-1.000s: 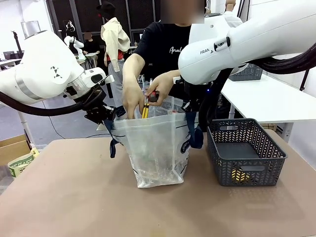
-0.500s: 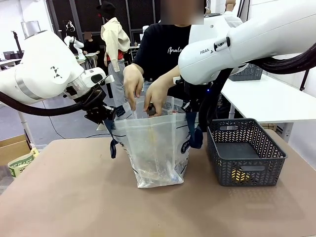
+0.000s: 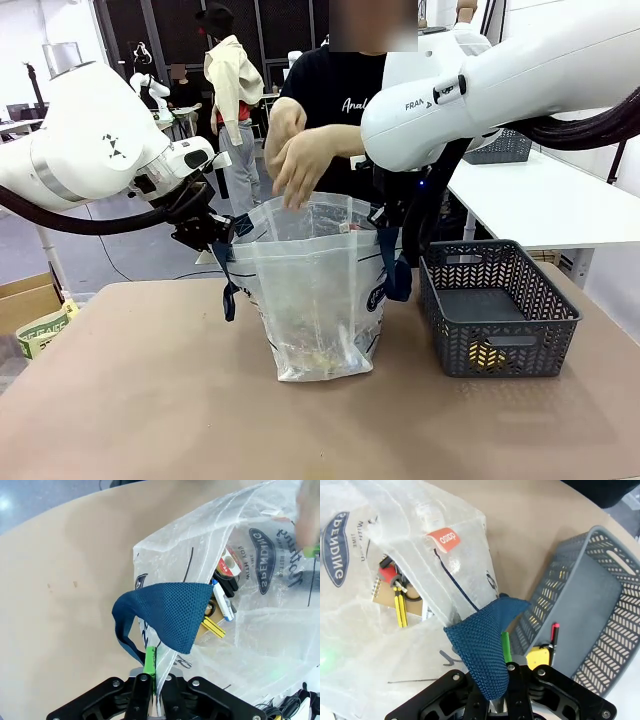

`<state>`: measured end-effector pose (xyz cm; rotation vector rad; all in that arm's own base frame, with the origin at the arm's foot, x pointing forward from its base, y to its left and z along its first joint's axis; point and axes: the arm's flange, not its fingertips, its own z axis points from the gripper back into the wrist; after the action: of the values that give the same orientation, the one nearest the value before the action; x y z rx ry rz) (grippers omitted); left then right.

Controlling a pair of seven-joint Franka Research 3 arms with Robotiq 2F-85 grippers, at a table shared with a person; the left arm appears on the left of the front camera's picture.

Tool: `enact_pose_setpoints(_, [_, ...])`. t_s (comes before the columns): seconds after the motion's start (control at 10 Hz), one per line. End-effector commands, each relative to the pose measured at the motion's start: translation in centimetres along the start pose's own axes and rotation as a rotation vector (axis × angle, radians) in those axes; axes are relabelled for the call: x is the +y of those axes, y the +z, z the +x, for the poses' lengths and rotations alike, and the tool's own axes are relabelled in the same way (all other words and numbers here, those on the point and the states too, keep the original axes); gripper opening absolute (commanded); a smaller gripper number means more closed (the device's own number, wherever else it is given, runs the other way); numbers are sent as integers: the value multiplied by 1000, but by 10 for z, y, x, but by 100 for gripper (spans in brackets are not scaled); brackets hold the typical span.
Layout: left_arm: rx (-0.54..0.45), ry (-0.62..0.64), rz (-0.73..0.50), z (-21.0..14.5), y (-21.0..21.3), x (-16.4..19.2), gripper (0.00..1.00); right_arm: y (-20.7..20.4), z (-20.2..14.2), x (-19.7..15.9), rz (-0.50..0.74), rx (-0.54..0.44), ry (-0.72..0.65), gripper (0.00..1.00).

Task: Transfer purchased items from the store into the shopping bag.
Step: Move the Reusable shopping bag to the right side of the table.

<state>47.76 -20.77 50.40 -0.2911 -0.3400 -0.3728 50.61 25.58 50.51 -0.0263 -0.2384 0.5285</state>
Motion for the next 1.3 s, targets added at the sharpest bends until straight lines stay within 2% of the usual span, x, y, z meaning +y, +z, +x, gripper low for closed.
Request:
enact_pose_setpoints(0.0, [-3, 2, 2, -1, -1, 1, 0, 1, -1, 2, -24, -17, 36, 0])
enact_pose_setpoints(0.4, [-3, 2, 2, -1, -1, 1, 0, 0, -2, 8, -171, -42, 67, 0])
enact_pose_setpoints(0.7, [-3, 2, 2, -1, -1, 1, 0, 0, -4, 7, -164, -47, 64, 0])
enact_pose_setpoints(0.8, [-3, 2, 2, -1, -1, 1, 0, 1, -4, 8, -126, -39, 64, 0])
enact_pose_setpoints(1.2, [-3, 2, 2, -1, -1, 1, 0, 2, 2, 8, -139, -15, 85, 0])
